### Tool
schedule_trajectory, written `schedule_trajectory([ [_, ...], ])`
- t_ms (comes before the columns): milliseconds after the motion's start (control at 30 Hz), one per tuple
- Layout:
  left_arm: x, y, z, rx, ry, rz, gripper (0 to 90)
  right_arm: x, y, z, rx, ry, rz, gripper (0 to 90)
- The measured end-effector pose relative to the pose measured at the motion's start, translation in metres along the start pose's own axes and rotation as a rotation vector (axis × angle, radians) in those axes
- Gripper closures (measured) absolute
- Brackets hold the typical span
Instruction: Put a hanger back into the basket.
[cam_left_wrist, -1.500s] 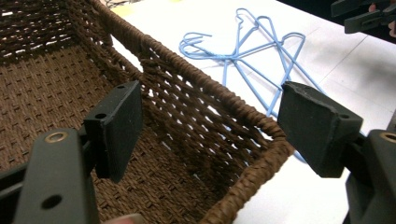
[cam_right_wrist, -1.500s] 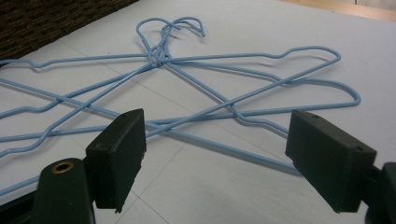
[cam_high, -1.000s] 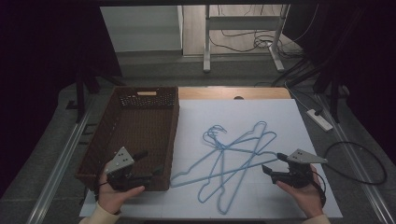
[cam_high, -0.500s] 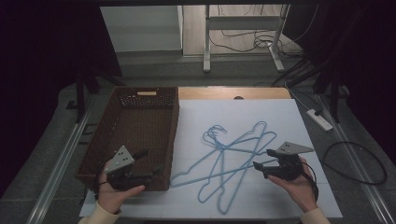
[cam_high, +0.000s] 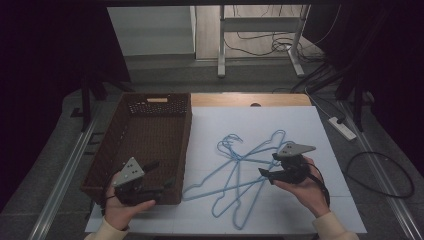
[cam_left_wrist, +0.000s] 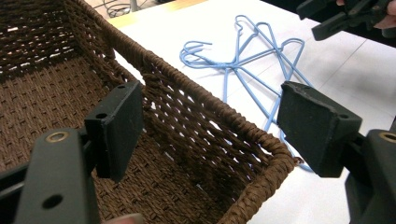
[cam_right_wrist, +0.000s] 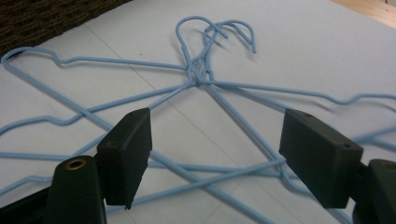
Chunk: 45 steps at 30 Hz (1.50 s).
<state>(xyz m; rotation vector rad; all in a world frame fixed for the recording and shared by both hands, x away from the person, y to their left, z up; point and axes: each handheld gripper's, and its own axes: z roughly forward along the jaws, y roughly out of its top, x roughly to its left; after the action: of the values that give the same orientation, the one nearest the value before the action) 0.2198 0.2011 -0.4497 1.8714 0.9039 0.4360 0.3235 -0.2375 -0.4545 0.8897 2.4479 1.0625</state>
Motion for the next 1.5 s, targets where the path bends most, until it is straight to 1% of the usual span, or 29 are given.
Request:
schedule_trajectory([
  [67,0.001,0.0,0.001,0.002,0.002,-0.003,23.4,0.001,0.006,0.006,0.012,0.011,-0.013,26.4],
  [267,0.0,-0.001,0.002,0.009,0.002,-0.003,23.4,0.004,0.018,0.027,0.057,0.044,-0.024,27.5],
  [300,0.0,-0.001,0.003,0.011,0.001,-0.003,23.4,0.005,0.022,0.033,0.069,0.049,-0.038,28.1],
  [333,0.0,-0.001,0.003,0.011,0.001,-0.003,23.4,0.005,0.022,0.033,0.069,0.049,-0.038,28.1],
  [367,0.0,-0.001,0.004,0.013,-0.002,-0.002,23.4,0.007,0.028,0.04,0.079,0.054,-0.046,29.2],
  [433,-0.001,-0.001,0.005,0.013,-0.004,-0.001,23.5,0.008,0.034,0.046,0.087,0.063,-0.053,30.7],
  [467,-0.001,-0.001,0.005,0.013,-0.004,-0.001,23.4,0.008,0.034,0.046,0.087,0.063,-0.053,30.7],
  [500,0.0,0.0,0.005,0.013,-0.005,-0.001,23.4,0.008,0.038,0.051,0.094,0.07,-0.058,31.8],
  [533,0.0,0.0,0.004,0.012,-0.005,0.001,23.5,0.009,0.044,0.058,0.111,0.083,-0.062,33.4],
  [600,0.0,0.0,0.004,0.011,-0.005,0.001,23.5,0.01,0.046,0.061,0.118,0.084,-0.066,33.6],
  [633,0.0,0.0,0.004,0.009,-0.005,0.001,23.4,0.011,0.052,0.071,0.148,0.09,-0.076,34.2],
  [733,0.0,0.0,0.004,0.009,-0.005,0.0,23.4,0.01,0.055,0.081,0.178,0.097,-0.088,35.3],
  [767,0.0,0.0,0.004,0.009,-0.005,0.0,23.4,0.01,0.055,0.081,0.178,0.097,-0.088,35.3],
  [833,0.0,0.0,0.004,0.009,-0.005,0.0,23.5,0.01,0.055,0.089,0.196,0.106,-0.081,36.1],
  [933,-0.001,0.0,0.003,0.008,-0.004,0.001,23.4,0.008,0.057,0.1,0.232,0.1,-0.093,39.2],
  [1100,-0.001,0.002,0.004,0.008,-0.006,0.006,23.4,0.01,0.06,0.114,0.27,0.108,-0.121,47.3],
  [1167,-0.001,0.002,0.004,0.008,-0.008,0.006,23.4,0.011,0.061,0.116,0.276,0.109,-0.127,48.5],
  [1267,-0.001,0.002,0.007,0.012,-0.012,0.009,23.4,0.014,0.061,0.125,0.311,0.098,-0.173,54.8],
  [1367,-0.001,0.002,0.007,0.014,-0.014,0.01,23.4,0.016,0.062,0.129,0.329,0.08,-0.207,58.6],
  [1400,-0.001,0.002,0.007,0.014,-0.014,0.01,23.4,0.016,0.062,0.129,0.329,0.08,-0.207,58.6],
  [1467,-0.001,0.002,0.006,0.013,-0.012,0.009,23.4,0.017,0.063,0.131,0.336,0.069,-0.236,61.7],
  [1500,-0.001,0.002,0.005,0.01,-0.011,0.008,23.4,0.018,0.063,0.134,0.348,0.06,-0.256,65.1],
])
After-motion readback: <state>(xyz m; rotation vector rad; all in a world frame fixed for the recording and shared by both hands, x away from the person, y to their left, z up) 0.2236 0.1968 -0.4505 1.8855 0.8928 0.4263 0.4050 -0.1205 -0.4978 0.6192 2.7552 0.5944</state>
